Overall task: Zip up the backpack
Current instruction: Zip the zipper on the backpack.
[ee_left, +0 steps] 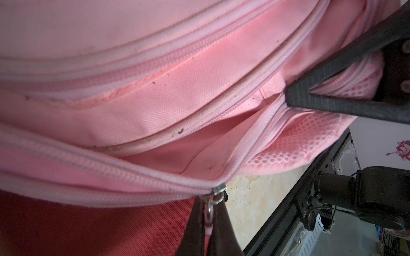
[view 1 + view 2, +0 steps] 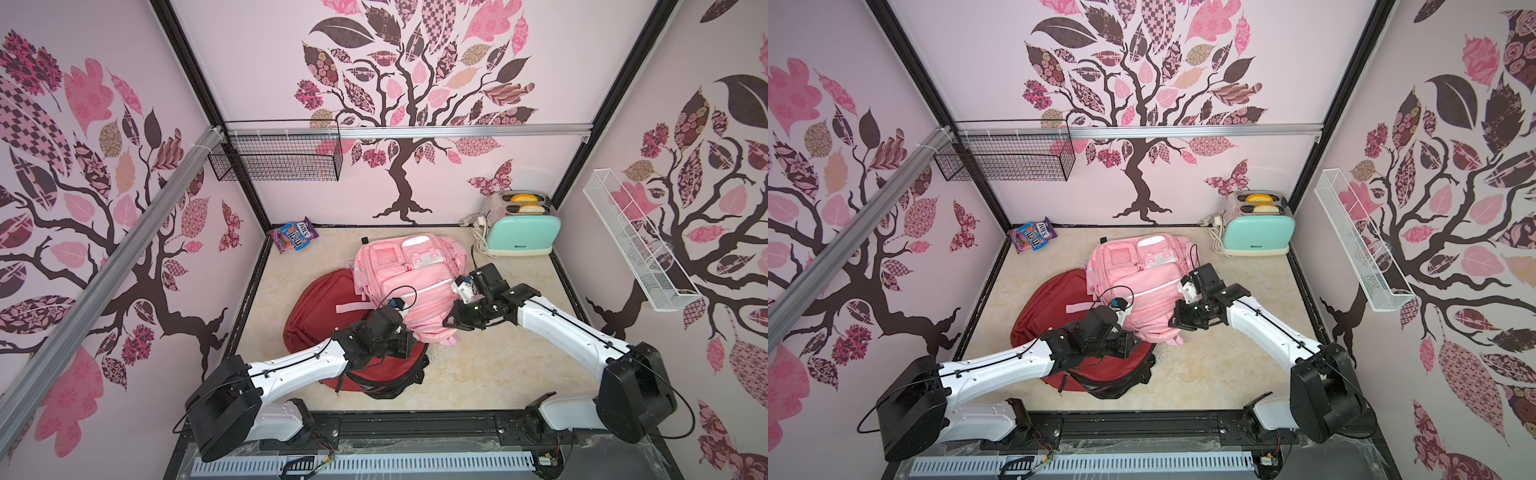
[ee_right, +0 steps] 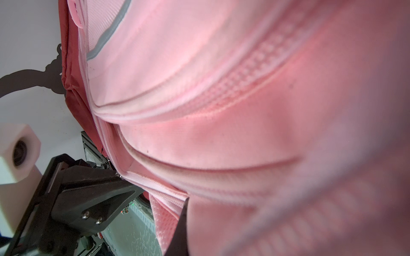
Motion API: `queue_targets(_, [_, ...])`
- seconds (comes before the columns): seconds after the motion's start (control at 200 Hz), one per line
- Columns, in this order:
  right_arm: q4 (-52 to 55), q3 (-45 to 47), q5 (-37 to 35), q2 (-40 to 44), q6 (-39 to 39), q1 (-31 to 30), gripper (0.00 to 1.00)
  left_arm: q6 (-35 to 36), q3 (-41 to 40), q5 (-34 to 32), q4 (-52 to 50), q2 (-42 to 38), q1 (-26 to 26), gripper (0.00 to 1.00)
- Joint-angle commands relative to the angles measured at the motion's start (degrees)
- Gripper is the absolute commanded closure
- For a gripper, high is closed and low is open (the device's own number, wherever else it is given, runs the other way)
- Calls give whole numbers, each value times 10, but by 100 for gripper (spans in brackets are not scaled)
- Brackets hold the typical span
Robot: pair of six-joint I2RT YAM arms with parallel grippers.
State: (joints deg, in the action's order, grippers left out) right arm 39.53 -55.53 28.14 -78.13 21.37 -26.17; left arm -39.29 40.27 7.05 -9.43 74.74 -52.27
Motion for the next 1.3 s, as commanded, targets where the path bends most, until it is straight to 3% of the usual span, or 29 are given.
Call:
queue_targets(0.0, [-47,-11,-59,23,-23,10,100,-8,-17,4,-14,-9,4,100])
queue_targets(0.305, [-42,-23,-103,10,-18,10,100,-11,-29,8,-7,-19,10,100])
queue_targets(0.495, [-77,-8,-110,27,34,10,100,-7,-38,33,23,-8,11,100])
queue_targets(0.55, [-109,17,-105,49,68,10,94,-8,-46,53,48,-7,10,100])
queue_targets(0.7, [-228,103,-47,106,174,10,62,-12,-63,78,94,-4,11,100])
queue_targets(0.805, [-277,141,-5,117,229,10,52,-14,-63,86,111,5,10,100])
queue_targets(0.83, [-286,149,2,118,238,9,34,-13,-63,88,113,8,10,100])
queue_targets(0.865, [-295,161,10,122,250,10,23,-12,-62,89,116,11,10,100])
queue_targets(1.0, [-345,221,31,141,309,8,16,-11,-60,90,123,20,10,100])
queue_targets(1.295, [-452,306,24,137,400,-30,14,-11,-52,102,134,42,11,100])
